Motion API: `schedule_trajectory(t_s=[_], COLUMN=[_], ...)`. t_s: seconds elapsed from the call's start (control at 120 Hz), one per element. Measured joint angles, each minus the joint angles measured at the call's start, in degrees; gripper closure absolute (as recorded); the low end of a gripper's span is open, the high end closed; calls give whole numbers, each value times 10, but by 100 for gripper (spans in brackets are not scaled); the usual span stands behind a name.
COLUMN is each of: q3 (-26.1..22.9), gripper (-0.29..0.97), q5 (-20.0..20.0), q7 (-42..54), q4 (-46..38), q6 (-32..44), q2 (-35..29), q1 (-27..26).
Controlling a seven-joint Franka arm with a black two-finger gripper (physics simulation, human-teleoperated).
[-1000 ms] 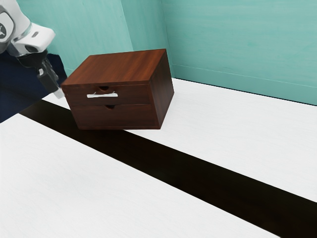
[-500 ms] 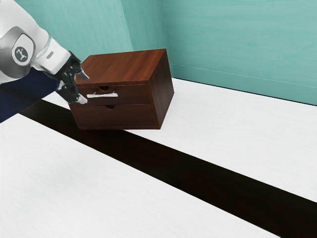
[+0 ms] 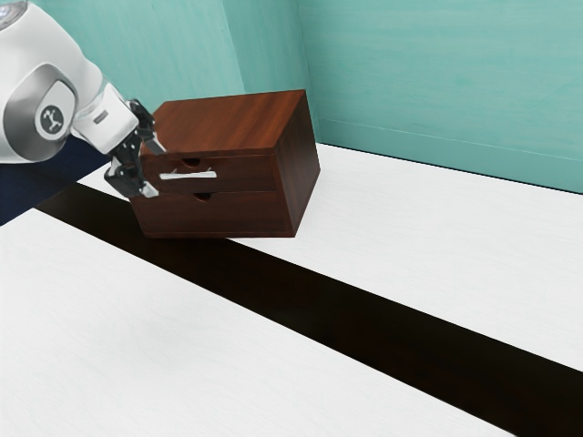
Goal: Pull the drawer handle with one arm to open the drawer
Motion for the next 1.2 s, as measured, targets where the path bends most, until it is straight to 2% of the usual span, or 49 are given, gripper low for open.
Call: schedule_trajectory(t_s=[0.2,0.367,0.508,0.692,0.975,1.2], q3=[-1,2,5,7,15,13], gripper=[26,30,32,33,33,34], q5=[8,9,3,-1,16,18], q7=[-10,-19,-25,-29,-29,-29], q4=[-34,-46,-28,-7,26,65], q6=[16,36,66,90,101,104], q2=[-17,-14,31,61,104,141], q1=[-13,-11,-9,-10,23,17])
